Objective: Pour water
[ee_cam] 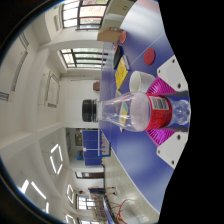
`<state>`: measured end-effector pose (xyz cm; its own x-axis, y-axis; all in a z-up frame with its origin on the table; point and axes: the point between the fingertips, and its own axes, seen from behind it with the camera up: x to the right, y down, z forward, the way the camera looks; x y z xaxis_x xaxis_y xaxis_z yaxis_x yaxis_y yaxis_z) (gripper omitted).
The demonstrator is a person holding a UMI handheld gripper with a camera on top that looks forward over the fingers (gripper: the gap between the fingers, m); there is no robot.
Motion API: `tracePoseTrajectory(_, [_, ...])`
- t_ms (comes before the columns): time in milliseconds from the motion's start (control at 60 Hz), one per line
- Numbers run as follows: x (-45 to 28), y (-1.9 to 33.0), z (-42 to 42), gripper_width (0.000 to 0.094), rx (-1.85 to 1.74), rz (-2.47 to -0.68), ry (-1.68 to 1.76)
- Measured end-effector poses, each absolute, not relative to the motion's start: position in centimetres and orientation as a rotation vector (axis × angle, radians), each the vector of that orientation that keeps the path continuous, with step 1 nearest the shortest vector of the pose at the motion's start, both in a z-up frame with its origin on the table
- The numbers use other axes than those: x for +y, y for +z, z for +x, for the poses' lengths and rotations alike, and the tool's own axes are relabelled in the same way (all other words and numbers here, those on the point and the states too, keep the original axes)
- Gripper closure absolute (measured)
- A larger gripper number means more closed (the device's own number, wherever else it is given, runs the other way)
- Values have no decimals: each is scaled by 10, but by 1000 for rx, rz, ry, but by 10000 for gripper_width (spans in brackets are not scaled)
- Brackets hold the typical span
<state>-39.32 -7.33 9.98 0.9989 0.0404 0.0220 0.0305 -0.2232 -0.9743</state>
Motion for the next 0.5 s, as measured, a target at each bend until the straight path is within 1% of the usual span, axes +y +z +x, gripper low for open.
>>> tracePoseTrajectory(50, [-69, 99, -392, 579, -57, -1794, 13])
tracePoseTrajectory(100, [-69, 100, -394, 585, -56, -1796, 35])
tracePoseTrajectory(117, [-68, 100, -393, 614, -53, -1798, 41])
tracePoseTrajectory(200, [-72, 109, -400, 614, -49, -1793, 70])
tracePoseTrajectory(233, [-72, 117, -404, 614, -48, -1786, 108])
tracePoseTrajectory(317, [-72, 157, -422, 613, -37, -1739, 239])
tracePoseTrajectory(350, [-65, 180, -435, 612, -12, -1717, 313])
tracePoseTrajectory(483, [-53, 269, -453, 615, 220, -1578, 825])
tracePoseTrajectory(500, [-51, 284, -462, 614, 259, -1560, 892])
